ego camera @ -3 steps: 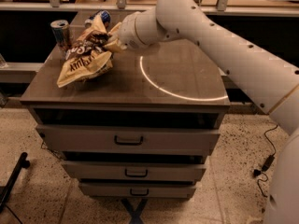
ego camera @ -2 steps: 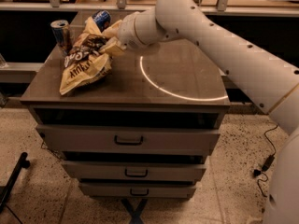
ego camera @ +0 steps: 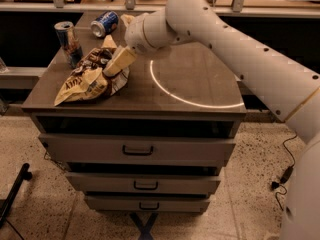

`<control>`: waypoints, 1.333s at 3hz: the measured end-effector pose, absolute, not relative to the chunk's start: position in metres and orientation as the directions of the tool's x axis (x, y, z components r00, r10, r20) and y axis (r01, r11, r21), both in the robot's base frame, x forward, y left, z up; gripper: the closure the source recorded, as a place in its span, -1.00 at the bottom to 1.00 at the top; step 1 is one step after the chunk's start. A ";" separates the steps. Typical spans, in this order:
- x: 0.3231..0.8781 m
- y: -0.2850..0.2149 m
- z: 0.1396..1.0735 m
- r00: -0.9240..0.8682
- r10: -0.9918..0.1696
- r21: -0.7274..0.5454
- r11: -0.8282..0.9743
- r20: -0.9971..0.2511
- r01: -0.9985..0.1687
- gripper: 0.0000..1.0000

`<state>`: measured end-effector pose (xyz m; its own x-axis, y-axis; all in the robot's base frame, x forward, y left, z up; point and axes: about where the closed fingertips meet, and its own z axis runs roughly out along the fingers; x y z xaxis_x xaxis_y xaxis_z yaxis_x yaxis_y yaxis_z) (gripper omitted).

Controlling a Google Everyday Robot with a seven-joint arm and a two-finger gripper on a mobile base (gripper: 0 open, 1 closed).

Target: Move brown chip bag near redbull can

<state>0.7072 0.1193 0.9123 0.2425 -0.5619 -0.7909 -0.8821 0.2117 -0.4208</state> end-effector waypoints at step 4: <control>0.706 0.069 0.978 0.311 -0.470 -0.459 0.243 -0.826 -0.854 -1.00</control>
Offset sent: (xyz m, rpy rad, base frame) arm -0.0064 -0.0083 0.0758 0.0755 -0.0438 0.0829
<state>0.7058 0.0689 0.9779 0.3105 -0.4703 -0.8261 -0.8543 0.2429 -0.4595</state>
